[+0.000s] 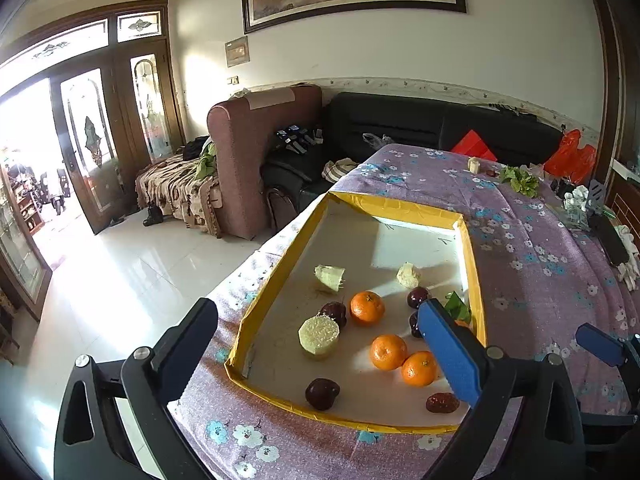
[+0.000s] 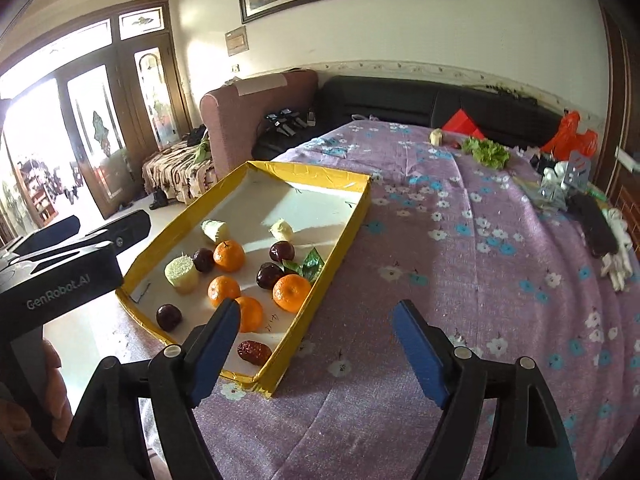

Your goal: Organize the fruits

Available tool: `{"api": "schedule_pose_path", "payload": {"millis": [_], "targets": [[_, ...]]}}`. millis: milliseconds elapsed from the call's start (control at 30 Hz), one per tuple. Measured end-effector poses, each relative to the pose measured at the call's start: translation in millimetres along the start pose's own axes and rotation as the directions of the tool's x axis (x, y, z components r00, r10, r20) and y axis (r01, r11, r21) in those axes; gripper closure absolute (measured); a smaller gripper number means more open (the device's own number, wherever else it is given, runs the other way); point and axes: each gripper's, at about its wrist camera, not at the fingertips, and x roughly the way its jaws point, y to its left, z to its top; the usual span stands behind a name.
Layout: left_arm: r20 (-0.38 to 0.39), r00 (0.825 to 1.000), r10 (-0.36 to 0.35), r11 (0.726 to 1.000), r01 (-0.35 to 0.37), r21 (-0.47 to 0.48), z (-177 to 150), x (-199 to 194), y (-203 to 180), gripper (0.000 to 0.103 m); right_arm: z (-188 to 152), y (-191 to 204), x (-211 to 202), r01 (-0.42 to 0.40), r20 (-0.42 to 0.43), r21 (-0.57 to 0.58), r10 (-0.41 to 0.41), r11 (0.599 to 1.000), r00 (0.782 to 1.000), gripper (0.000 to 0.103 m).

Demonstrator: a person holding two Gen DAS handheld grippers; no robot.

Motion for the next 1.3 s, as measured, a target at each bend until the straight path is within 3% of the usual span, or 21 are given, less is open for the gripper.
{"api": "schedule_pose_path", "payload": {"millis": [400, 1000, 1100, 1300], "targets": [[-0.034, 0.999, -0.009, 1.0, 0.009, 0.007, -4.3, 10.7, -2.0, 0.003, -3.9, 2.9, 8.4, 0.023, -0.021, -0.017, -0.024, 1.0, 0.999, 0.017], [-0.024, 1.0, -0.004, 1.0, 0.004, 0.02, -4.5, 10.3, -12.3, 0.003, -9.3, -3.1, 7.6, 0.061, -0.007, -0.024, -0.061, 0.998, 0.998, 0.015], [0.005, 1.0, -0.009, 1.0, 0.008, 0.004, -2.5, 4.3, -9.7, 0.003, -9.5, -2.4, 6.5, 0.075, 0.002, -0.031, -0.075, 0.997, 0.997, 0.014], [0.172, 0.985, -0.033, 0.997, 0.044, -0.058, 3.4, -24.6, -1.3, 0.0, -11.7, -9.3, -9.0, 0.156, 0.054, -0.036, -0.154, 0.987, 0.987, 0.013]]}}
